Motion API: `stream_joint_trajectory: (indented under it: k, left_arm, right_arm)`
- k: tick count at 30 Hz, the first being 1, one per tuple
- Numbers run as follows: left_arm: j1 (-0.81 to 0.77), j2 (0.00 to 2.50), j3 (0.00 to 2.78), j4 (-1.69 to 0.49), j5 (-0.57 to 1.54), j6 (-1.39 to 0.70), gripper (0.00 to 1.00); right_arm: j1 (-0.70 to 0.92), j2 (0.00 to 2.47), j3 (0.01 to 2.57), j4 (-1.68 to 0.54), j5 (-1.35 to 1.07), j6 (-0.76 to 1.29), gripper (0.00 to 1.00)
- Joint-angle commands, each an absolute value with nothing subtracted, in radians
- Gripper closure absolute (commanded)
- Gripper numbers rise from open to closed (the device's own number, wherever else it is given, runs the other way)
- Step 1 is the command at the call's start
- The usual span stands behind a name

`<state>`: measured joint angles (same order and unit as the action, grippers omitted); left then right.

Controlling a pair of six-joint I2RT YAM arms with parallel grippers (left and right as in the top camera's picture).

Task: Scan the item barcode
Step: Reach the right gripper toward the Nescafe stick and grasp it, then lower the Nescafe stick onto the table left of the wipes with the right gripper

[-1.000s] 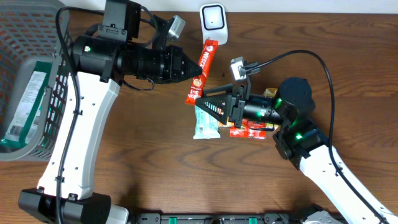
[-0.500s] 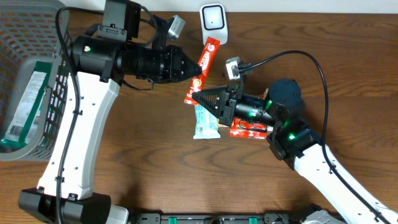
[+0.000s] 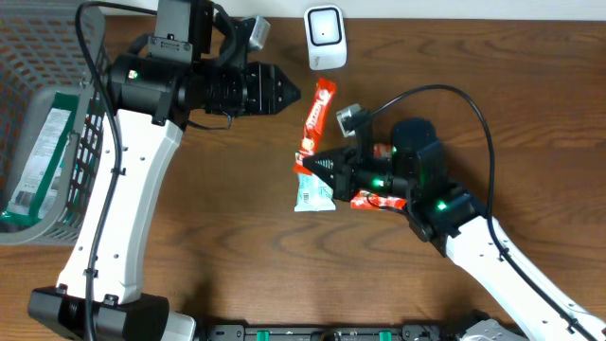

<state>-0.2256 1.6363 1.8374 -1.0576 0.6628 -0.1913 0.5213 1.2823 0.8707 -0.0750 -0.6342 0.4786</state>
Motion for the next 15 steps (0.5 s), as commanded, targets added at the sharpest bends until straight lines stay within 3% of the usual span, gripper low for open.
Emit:
stream_joint_trajectory:
  k: [1,9,15]
  left_arm:
    - [-0.221,1.646,1.835,-1.060,0.467,-0.253,0.48]
    - [-0.115,1.646,1.835,-1.125,0.346,-0.372,0.44]
    - [0.003,1.646,1.835,-1.208,0.347,-0.344,0.44]
  right_arm:
    - [0.519,1.286,0.966,-0.228,-0.456,0.350,0.99]
    - [0.551,1.406,1.317,-0.781,0.043,0.211,0.99]
    - [0.686,1.561,1.374,-0.812,0.414,0.200,0.99]
